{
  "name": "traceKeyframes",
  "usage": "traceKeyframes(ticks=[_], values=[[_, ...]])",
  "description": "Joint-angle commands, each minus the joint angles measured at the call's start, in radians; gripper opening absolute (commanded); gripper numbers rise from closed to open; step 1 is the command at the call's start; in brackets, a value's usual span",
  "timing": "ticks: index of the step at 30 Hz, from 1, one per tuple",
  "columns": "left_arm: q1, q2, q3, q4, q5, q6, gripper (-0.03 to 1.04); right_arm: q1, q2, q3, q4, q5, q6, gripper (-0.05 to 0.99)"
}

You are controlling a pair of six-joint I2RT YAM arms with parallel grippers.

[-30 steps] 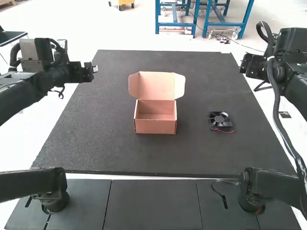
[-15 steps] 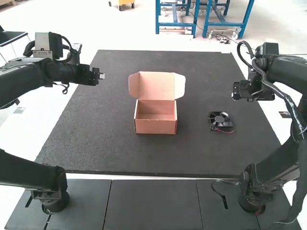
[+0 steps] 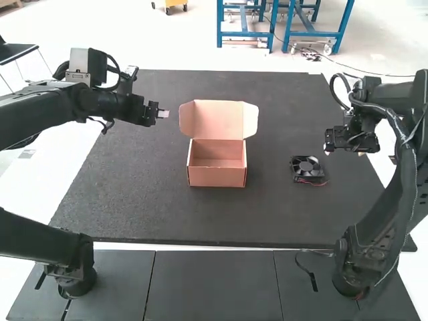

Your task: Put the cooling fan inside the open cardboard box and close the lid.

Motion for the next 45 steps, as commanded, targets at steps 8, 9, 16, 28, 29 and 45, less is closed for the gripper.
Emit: traceKeyframes(ticks=[8,9,16,28,29,45], values=[[-0.007,-0.1,0.045,-0.06,0.09,0.003,0.97,-0.006,0.083,0.057,0.012,-0.021,-0.025,0.9],[-0.007,-0.106,0.045,-0.079,0.105,0.003,0.97,-0.006,0.091,0.059,0.015,-0.023,-0.025,0.9],[-0.007,-0.167,0.024,-0.108,0.206,-0.006,0.97,-0.003,0.141,0.074,0.017,-0.035,-0.025,0.9],[-0.005,-0.215,-0.007,-0.129,0.231,-0.015,0.97,0.001,0.212,0.106,0.018,-0.061,-0.025,0.9],[-0.005,-0.217,-0.008,-0.128,0.231,-0.015,0.97,0.001,0.218,0.109,0.017,-0.061,-0.025,0.9],[-0.007,-0.224,-0.017,-0.128,0.234,-0.015,0.97,0.002,0.298,0.175,-0.044,-0.066,-0.023,0.9]])
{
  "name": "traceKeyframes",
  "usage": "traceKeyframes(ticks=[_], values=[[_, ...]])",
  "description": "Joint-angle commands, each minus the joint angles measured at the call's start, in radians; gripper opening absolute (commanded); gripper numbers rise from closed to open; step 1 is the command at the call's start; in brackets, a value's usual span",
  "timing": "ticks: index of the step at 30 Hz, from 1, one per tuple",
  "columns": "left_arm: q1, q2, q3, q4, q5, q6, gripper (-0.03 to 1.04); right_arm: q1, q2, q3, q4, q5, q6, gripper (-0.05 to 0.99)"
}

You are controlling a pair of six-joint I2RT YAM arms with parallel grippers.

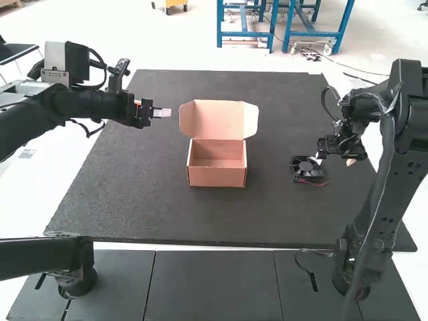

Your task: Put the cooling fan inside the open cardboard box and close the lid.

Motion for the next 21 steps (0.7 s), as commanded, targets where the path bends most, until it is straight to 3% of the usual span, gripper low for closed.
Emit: traceKeyframes(ticks=[1,10,21], values=[[-0.005,-0.026,-0.005,-0.004,0.023,-0.003,0.97,0.002,0.012,0.036,-0.018,-0.019,-0.005,0.9],[-0.005,-0.026,-0.026,-0.021,0.033,0.0,0.97,0.037,0.016,0.044,-0.07,-0.051,-0.006,0.9],[-0.005,-0.026,-0.022,-0.024,0.033,0.005,0.96,0.043,0.047,0.051,-0.087,-0.041,-0.002,0.9]])
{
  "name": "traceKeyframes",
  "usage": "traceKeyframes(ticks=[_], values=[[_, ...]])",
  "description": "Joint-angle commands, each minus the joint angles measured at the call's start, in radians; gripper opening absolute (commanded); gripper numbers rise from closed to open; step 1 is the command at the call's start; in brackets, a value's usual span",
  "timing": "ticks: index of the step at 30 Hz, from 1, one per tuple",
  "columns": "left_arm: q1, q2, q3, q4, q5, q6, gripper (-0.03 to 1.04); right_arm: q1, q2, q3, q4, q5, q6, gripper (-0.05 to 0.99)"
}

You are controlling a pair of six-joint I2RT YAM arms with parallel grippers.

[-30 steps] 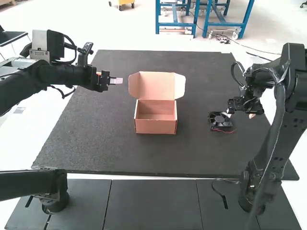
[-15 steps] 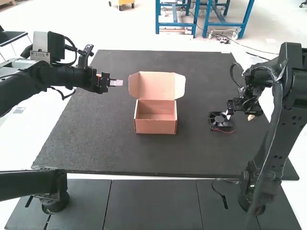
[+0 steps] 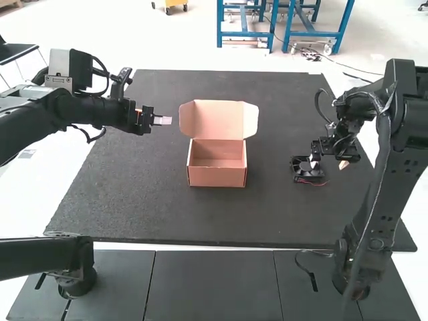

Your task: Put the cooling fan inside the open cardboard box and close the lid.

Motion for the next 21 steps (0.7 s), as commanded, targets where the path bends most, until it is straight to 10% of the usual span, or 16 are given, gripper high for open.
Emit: traceKeyframes(ticks=[1,21], values=[[-0.005,-0.025,0.012,0.004,0.018,0.004,0.97,0.008,0.022,0.025,-0.012,0.008,-0.002,0.9],[-0.005,-0.048,0.013,0.007,0.018,0.004,0.97,-0.008,0.061,0.083,-0.037,0.049,0.042,0.9]])
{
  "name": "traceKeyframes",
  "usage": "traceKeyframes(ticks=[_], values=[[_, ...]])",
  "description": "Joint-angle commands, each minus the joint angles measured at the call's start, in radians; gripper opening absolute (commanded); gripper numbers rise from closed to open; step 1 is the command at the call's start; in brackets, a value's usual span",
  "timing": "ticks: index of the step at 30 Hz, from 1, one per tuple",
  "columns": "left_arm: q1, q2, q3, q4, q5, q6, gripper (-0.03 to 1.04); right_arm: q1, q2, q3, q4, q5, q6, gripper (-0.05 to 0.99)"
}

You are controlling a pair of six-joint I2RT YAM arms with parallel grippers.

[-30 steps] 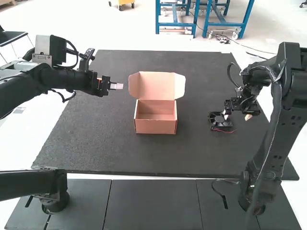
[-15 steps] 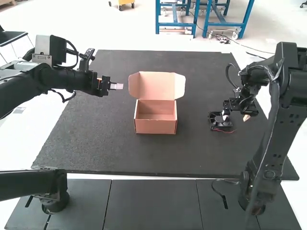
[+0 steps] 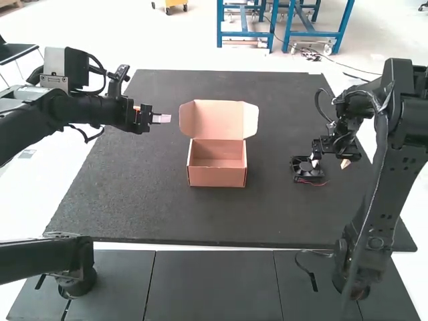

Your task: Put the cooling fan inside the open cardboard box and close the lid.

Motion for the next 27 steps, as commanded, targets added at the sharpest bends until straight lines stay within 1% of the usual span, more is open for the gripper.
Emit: traceKeyframes(ticks=[1,14,20,22,23,25,26,27], values=[[-0.005,-0.017,0.013,0.004,0.018,0.004,0.96,-0.008,0.023,0.033,-0.004,0.018,0.016,0.9],[-0.005,-0.017,0.015,0.007,0.018,0.003,0.97,-0.056,0.052,0.036,-0.021,0.029,0.008,0.9],[-0.005,-0.017,0.021,0.014,0.018,0.001,0.97,-0.045,0.068,0.047,-0.039,0.016,-0.004,0.89],[-0.005,-0.017,0.021,0.014,0.018,0.0,0.97,-0.041,0.08,0.059,-0.05,0.009,-0.003,0.84],[-0.005,-0.017,0.021,0.014,0.018,-0.002,0.97,-0.041,0.084,0.067,-0.054,0.001,0.002,0.79],[-0.005,-0.017,0.021,0.014,0.02,-0.002,0.97,-0.039,0.092,0.085,-0.068,-0.02,0.006,0.63],[-0.005,-0.017,0.023,0.014,0.02,-0.003,0.97,-0.041,0.095,0.09,-0.068,-0.022,0.006,0.6],[-0.005,-0.017,0.024,0.014,0.02,-0.003,0.96,-0.039,0.098,0.094,-0.068,-0.024,0.006,0.58]])
